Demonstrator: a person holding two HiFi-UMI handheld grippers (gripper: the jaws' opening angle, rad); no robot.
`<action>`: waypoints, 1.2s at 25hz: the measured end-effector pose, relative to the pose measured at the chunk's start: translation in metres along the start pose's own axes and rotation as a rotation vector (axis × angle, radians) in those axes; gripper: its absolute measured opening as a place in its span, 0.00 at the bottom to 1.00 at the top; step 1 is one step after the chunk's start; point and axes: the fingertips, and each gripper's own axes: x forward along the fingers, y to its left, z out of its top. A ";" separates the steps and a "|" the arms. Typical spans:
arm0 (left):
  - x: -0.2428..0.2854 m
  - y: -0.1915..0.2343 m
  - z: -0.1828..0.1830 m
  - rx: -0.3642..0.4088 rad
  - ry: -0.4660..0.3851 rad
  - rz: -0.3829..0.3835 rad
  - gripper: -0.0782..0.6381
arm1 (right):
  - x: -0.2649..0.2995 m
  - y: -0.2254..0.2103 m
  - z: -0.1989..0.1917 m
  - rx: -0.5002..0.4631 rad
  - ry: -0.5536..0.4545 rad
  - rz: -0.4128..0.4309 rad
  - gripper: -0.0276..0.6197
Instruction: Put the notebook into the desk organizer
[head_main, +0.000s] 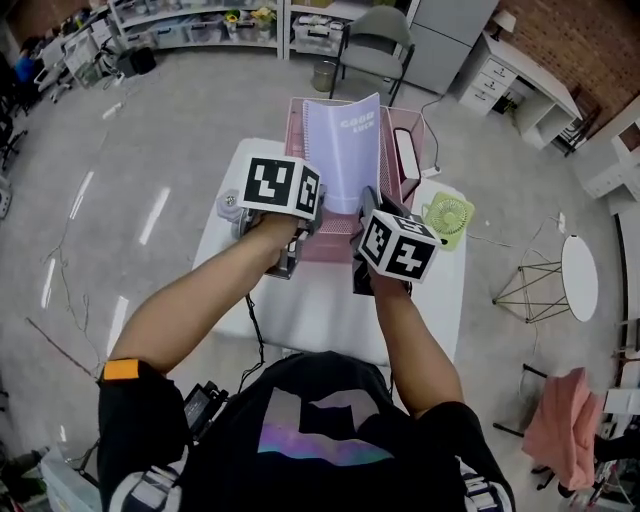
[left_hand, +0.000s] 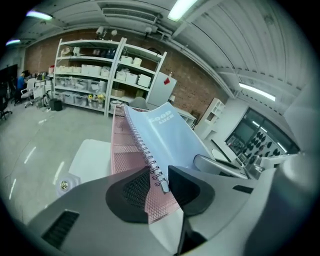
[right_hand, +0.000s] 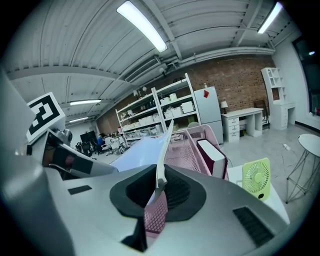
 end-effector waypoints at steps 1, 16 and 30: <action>0.001 0.001 0.000 -0.006 0.009 0.001 0.26 | 0.002 -0.001 -0.001 0.008 0.007 -0.003 0.11; -0.005 -0.002 -0.003 0.095 0.056 0.017 0.32 | 0.006 -0.017 -0.010 0.110 -0.003 -0.080 0.11; -0.004 -0.005 0.005 0.317 0.090 0.136 0.39 | 0.007 -0.017 -0.012 0.082 0.003 -0.116 0.13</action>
